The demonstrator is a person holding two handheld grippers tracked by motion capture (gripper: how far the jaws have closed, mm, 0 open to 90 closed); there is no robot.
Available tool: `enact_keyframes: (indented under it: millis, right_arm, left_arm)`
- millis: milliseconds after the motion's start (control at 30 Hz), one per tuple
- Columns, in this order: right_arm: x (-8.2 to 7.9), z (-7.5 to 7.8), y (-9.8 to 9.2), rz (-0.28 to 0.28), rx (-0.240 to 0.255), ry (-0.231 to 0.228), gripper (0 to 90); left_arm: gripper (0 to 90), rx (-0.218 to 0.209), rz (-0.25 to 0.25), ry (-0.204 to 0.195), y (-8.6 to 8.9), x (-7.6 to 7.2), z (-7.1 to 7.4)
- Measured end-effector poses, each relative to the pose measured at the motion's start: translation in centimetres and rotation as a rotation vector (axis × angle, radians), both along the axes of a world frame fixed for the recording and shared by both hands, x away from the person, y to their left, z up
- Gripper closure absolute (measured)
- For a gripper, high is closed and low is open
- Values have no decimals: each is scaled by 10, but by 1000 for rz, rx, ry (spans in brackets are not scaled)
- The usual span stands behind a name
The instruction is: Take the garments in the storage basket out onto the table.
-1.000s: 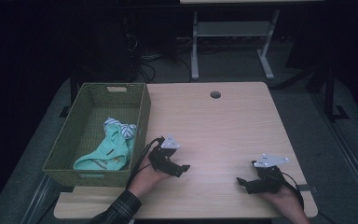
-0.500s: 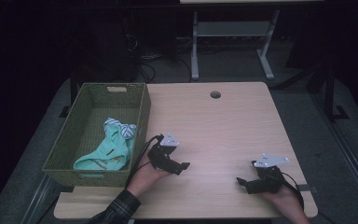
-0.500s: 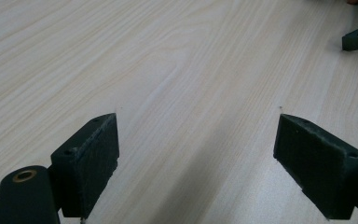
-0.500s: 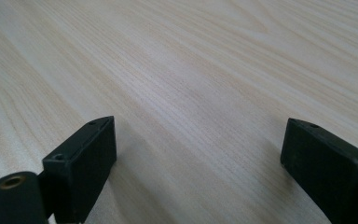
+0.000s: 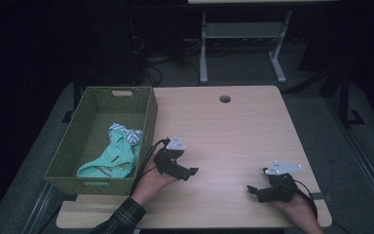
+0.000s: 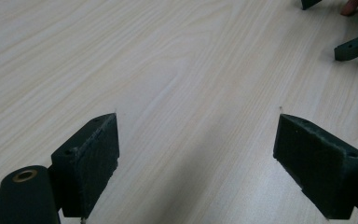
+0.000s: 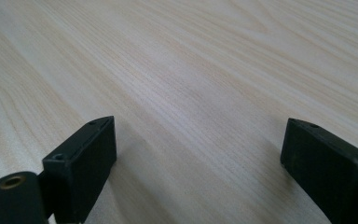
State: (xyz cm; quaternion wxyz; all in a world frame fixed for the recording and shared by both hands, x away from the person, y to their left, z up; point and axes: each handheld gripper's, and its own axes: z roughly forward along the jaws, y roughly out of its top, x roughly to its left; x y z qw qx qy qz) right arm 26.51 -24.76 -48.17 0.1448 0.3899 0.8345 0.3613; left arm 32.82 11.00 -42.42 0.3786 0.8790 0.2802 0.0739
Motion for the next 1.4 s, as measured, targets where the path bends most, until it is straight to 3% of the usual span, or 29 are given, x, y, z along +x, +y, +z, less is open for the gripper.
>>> enact_keyframes:
  millis: [967, 1400]
  right_arm:
    - [0, 0, 0, 0, 1, 0, 100]
    - [0, 0, 0, 0, 0, -1, 100]
  left_arm:
    - [136, 2, -8, -3, 0, 0, 23]
    - [136, -15, -12, -28, 2, 3, 39]
